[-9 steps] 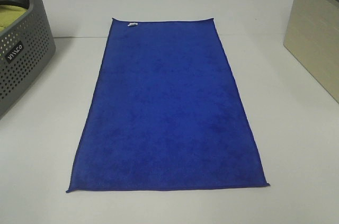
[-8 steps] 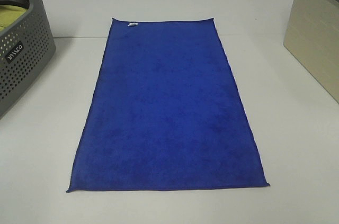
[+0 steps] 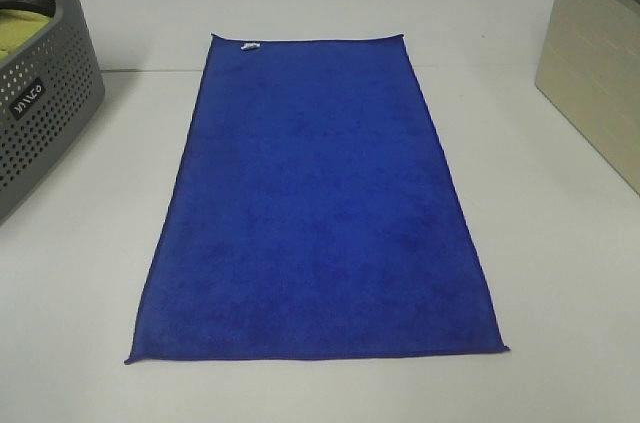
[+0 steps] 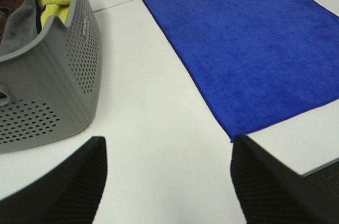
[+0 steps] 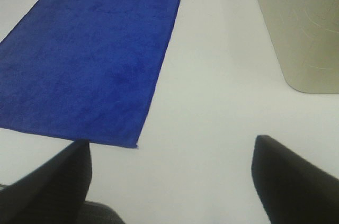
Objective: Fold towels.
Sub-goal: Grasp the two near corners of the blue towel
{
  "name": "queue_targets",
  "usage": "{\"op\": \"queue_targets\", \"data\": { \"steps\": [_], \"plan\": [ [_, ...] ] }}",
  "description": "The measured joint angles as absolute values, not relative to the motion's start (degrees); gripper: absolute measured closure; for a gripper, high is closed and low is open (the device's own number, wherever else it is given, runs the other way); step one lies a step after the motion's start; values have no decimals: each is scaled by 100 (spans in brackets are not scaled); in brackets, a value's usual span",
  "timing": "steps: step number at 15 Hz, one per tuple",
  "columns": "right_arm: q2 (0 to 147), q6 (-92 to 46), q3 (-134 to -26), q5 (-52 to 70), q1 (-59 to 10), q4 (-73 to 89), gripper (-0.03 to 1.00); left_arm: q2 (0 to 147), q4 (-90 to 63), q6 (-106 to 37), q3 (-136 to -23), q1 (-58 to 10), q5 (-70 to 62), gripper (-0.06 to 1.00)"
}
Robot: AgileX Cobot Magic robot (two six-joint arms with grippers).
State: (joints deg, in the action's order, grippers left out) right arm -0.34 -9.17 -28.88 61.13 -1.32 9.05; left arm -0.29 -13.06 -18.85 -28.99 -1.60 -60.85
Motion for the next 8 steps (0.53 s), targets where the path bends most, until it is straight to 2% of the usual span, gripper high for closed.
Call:
{"op": "queue_targets", "data": {
  "steps": [8],
  "plan": [
    [-34, -917, -2888, 6113, -132, 905, 19, -29, -1306, -1885, -2899, -160, -6085, 30]
  ]
}}
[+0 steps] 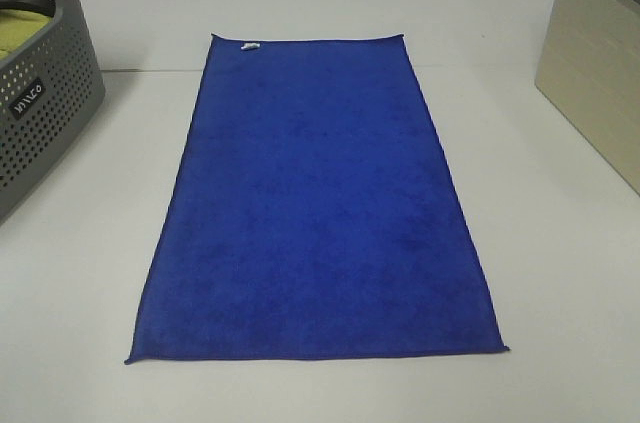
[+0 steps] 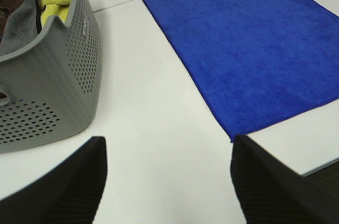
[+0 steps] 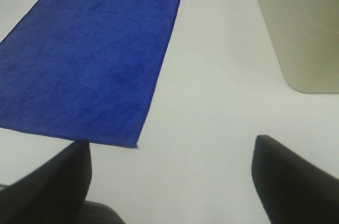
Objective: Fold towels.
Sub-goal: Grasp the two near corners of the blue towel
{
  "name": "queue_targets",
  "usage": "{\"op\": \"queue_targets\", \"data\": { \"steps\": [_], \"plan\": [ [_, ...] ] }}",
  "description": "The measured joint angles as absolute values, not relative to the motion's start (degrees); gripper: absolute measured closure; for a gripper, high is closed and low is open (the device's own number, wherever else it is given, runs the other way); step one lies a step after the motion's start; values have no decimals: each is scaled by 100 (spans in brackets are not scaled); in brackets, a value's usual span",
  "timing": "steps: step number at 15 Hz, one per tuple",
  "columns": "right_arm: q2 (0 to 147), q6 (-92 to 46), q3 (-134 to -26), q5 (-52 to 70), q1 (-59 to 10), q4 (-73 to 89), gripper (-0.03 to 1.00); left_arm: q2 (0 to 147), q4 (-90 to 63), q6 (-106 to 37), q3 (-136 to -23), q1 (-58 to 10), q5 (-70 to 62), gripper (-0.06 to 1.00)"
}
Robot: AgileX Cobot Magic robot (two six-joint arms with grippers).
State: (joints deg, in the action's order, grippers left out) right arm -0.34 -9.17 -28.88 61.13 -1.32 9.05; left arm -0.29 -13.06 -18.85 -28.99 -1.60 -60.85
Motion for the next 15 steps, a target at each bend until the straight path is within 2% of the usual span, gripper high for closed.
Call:
{"op": "queue_targets", "data": {
  "steps": [15],
  "plan": [
    [-34, -917, -2888, 6113, -132, 905, 19, -29, -1306, -1885, -2899, -160, -6085, 30]
  ]
}}
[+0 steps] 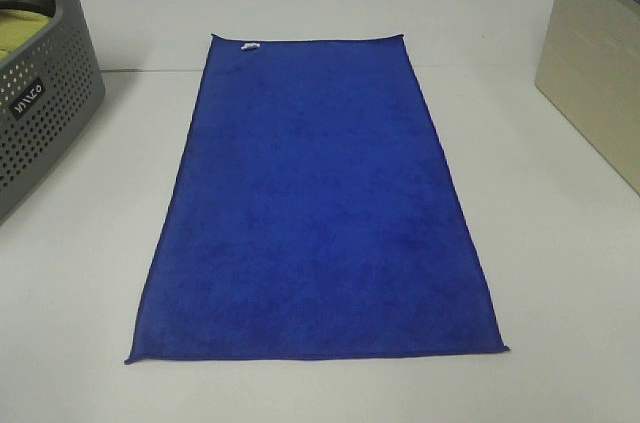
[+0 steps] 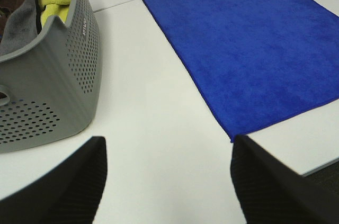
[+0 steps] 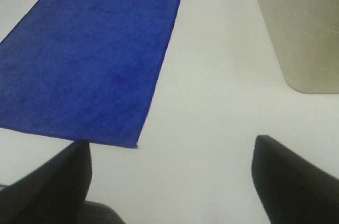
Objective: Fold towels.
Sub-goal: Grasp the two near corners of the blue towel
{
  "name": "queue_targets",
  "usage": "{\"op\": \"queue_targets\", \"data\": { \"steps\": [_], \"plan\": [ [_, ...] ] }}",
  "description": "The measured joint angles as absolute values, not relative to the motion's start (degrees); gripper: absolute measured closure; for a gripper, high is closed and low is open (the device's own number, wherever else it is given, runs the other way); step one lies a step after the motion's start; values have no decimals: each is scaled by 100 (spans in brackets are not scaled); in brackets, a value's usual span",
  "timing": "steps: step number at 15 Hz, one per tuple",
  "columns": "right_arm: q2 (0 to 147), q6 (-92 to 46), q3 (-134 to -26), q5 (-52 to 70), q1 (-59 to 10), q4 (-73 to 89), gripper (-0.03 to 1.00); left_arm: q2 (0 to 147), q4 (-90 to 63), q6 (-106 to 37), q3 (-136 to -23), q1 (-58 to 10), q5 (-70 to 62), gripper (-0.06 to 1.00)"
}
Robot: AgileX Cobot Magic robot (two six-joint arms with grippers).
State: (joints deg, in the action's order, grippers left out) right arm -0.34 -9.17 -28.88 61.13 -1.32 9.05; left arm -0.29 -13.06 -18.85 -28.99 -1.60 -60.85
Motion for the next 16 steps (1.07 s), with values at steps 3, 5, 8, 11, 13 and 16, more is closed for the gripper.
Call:
{"op": "queue_targets", "data": {
  "steps": [3, 5, 8, 11, 13, 16],
  "plan": [
    [-34, -917, -2888, 6113, -132, 905, 19, -29, -1306, -1885, -2899, -160, -6085, 30],
    [-34, -917, -2888, 6113, -132, 905, 19, -29, -1306, -1885, -2899, -160, -6085, 30],
    [-34, -917, -2888, 6113, -132, 905, 19, -29, -1306, -1885, -2899, -160, -6085, 30],
    [-34, -917, -2888, 6113, -132, 905, 19, -29, -1306, -1885, -2899, -160, -6085, 30],
    [-34, -917, -2888, 6113, -132, 905, 19, -29, -1306, -1885, -2899, -160, -6085, 30],
    [-34, -917, -2888, 6113, -132, 905, 19, -29, -1306, -1885, -2899, -160, -6085, 30]
  ]
}}
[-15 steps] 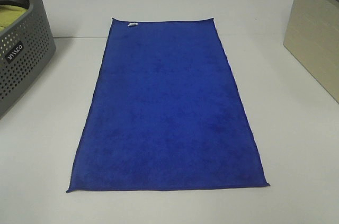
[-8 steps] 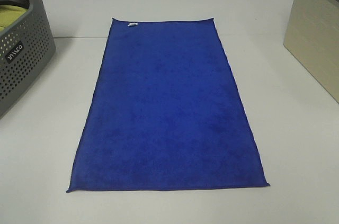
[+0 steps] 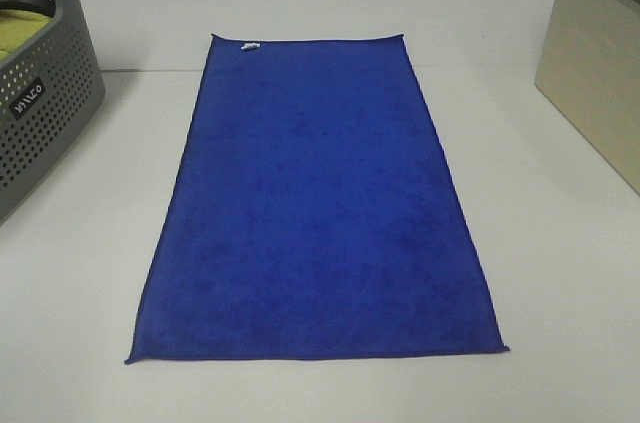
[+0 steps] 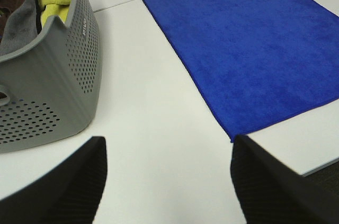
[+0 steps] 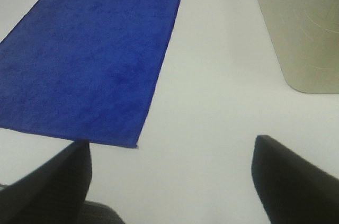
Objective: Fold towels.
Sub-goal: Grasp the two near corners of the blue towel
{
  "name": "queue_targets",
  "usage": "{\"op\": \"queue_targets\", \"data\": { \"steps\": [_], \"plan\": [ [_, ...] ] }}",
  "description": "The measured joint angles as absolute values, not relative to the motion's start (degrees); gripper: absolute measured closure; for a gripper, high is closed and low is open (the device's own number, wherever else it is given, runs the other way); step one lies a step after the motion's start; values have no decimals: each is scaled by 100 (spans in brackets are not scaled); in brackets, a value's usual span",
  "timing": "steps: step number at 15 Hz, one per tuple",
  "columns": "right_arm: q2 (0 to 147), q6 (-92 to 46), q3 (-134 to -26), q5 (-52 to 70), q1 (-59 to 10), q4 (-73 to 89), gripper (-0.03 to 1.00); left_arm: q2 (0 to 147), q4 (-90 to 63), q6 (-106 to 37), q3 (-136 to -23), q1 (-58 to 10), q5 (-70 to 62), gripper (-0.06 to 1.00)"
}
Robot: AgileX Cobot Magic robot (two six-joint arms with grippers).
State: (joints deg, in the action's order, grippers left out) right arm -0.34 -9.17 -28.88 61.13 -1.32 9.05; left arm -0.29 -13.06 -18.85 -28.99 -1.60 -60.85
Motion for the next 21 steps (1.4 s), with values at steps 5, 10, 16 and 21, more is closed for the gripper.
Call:
{"op": "queue_targets", "data": {
  "steps": [5, 10, 16, 21],
  "plan": [
    [-34, -917, -2888, 6113, -132, 905, 19, -29, -1318, -1879, -2899, -160, -6085, 30],
    [-34, -905, -2888, 6113, -132, 905, 19, -29, -1312, -1833, -2934, -160, -5987, 31],
    [773, -304, -2951, 5013, -132, 676, 24, 768, -1312, -1066, -2699, -160, -3930, 31],
    [2647, 504, -2997, 3277, -132, 596, 31, 3014, -2028, -567, -2555, -160, -2767, 31]
  ]
}}
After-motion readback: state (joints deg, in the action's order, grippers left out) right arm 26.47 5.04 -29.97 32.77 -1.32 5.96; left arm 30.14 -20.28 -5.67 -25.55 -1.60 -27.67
